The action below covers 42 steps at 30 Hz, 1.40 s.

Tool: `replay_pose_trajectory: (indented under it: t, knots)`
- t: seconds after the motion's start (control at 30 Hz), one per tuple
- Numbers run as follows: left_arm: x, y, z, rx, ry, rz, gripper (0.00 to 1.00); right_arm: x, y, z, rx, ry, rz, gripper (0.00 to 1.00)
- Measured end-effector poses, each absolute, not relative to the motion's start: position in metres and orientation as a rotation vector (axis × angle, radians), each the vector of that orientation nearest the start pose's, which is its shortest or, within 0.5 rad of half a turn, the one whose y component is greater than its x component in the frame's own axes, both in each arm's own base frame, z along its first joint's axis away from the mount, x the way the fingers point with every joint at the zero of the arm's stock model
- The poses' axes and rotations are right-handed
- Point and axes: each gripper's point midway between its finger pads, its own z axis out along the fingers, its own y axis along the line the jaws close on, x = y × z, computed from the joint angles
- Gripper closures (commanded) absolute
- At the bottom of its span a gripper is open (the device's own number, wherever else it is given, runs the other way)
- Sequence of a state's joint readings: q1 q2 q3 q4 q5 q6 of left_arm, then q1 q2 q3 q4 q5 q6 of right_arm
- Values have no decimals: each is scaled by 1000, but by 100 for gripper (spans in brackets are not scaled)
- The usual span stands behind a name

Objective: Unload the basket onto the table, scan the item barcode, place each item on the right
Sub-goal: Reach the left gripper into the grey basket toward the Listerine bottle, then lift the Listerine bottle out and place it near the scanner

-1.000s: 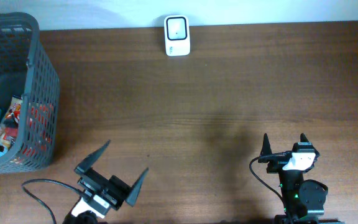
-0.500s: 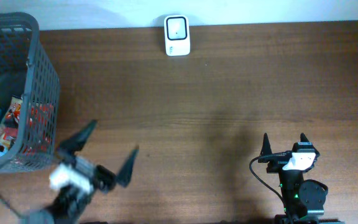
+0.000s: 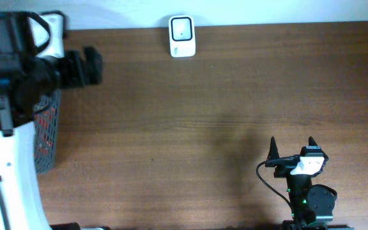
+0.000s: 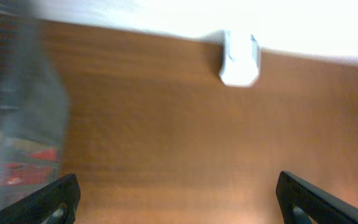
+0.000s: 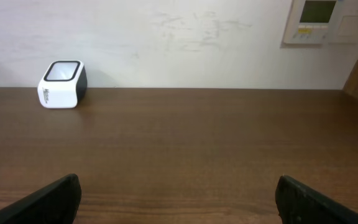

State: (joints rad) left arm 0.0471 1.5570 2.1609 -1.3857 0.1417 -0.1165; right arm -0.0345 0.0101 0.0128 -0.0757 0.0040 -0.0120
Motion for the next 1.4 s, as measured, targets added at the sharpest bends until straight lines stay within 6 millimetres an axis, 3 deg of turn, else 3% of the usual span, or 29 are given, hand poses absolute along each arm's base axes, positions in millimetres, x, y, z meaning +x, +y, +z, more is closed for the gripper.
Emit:
replay_pose_trajectory:
  t: [0.07,0.13,0.2,0.3,0.33,0.4,0.47,0.57,0.7,0.77,0.87,0.93,1.03,1.1,1.17,1.23,1.3,1.4]
  knots:
    - [362,68,422,-498,2193,-35,1,246,-9,159,21,1644,-39,2]
    - [345,158,443,-834,1988,140,1,246,-9,159,21,1644,-38,2]
    - [330,206,437,-1001,1925,228,1,246,-9,159,21,1644,-39,2]
    - [317,258,417,-1142,1908,318,1,246,-9,159,21,1644,-39,2]
    - [316,269,409,-1132,1942,360,5,246,-9,159,21,1644,-38,2]
    - [324,284,389,-989,2093,465,5,246,-9,159,21,1644,-39,2]
    - [346,301,344,-840,2287,527,5,246,-9,159,21,1644,-39,2]
    - [361,324,289,-773,2464,604,14,246,-9,159,21,1644,-39,1]
    - [375,341,238,-705,2595,636,8,246,-9,159,21,1644,-38,2]
    - [381,346,217,-685,2640,631,6,246,-9,159,22,1644,-38,2]
    - [387,351,202,-662,2660,621,7,246,-9,159,21,1644,-38,2]
    - [392,352,184,-621,2697,548,11,246,-9,159,21,1644,-39,2]
    - [385,357,153,-634,2769,483,12,246,-9,159,21,1644,-38,1]
    - [383,359,140,-649,2788,436,21,246,-9,159,21,1644,-39,2]
    - [389,352,138,-621,2779,364,42,246,-9,159,21,1644,-39,1]
    - [390,345,136,-596,2796,311,50,246,-9,159,21,1644,-39,2]
    - [390,339,128,-578,2818,261,69,246,-9,159,21,1644,-39,1]
    - [391,338,129,-566,2820,254,82,246,-9,159,21,1644,-39,2]
